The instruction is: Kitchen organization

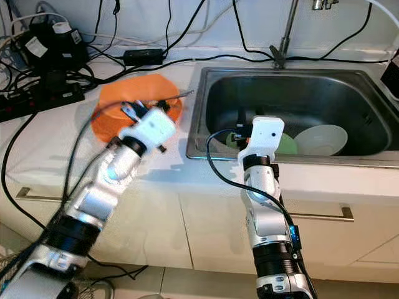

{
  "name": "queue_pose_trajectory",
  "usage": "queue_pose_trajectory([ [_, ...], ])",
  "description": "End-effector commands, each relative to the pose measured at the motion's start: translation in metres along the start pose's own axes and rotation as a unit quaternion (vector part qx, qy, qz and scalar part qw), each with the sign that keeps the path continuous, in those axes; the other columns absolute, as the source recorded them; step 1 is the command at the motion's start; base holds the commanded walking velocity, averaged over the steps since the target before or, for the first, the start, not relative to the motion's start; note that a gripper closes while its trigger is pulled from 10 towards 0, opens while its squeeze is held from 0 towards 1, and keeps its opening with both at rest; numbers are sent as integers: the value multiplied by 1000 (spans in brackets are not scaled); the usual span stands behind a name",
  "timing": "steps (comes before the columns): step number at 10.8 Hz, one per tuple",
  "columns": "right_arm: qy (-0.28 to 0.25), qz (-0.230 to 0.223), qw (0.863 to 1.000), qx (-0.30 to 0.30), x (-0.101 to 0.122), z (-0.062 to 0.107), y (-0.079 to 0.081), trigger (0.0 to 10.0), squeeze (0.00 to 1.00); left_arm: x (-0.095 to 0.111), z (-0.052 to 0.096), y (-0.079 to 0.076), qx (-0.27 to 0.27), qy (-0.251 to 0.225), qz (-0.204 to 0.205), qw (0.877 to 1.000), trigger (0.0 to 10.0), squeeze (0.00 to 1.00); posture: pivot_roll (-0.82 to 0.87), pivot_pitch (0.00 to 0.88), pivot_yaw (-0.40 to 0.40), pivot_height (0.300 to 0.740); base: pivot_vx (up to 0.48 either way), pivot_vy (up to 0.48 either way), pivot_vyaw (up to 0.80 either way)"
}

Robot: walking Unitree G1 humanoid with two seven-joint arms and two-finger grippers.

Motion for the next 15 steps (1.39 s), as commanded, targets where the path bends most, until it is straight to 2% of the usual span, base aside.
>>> queue_pose_trajectory([
  [1,-8,1,1000,3,4,-3,2,10000,0,10,-3,15,10,-16,5,1000,10000,0,42,0,48,740,0,0,0],
  [4,-7,1,1000,5,3,-3,2,10000,0,20,-4,28,-3,-28,0,1000,10000,0,43,0,46,740,0,0,0],
  [6,-5,0,1000,8,2,-3,4,10000,0,20,-2,27,-26,-22,-10,999,10000,0,48,0,48,740,0,0,0],
  [7,-3,-1,1000,10,1,-3,6,10000,0,15,1,21,-48,-11,-22,999,10000,0,50,0,46,740,0,0,0],
  [9,0,-2,1000,16,0,-3,7,10000,0,-1,7,22,-67,21,-91,993,10000,0,52,0,43,740,0,0,0],
  [11,1,-2,1000,18,0,-4,7,10000,0,-13,8,28,-64,46,-138,987,10000,0,54,0,39,740,0,0,0],
  [12,2,-2,1000,20,0,-4,8,10000,0,-22,10,33,-60,69,-179,980,10000,0,53,0,36,740,0,0,0],
  [13,3,-2,1000,21,-1,-4,8,10000,0,-26,11,36,-57,81,-196,976,10000,0,54,0,33,740,0,0,0],
  [15,7,-2,1000,24,-2,-4,8,10000,0,-26,12,36,-65,81,-203,974,10000,0,57,0,28,740,0,0,0],
])
Point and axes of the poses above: a point about 5 cm out from each wrist's last joint towards the gripper, its own z axis pointing back from the gripper into the wrist, its own x axis along the axis of the wrist's last joint, y = z × x, the point moved 3 cm from there along -z, pointing out of the wrist towards the gripper, and after that the axes turned 6 degrees about -z, right-handed, at the moved point
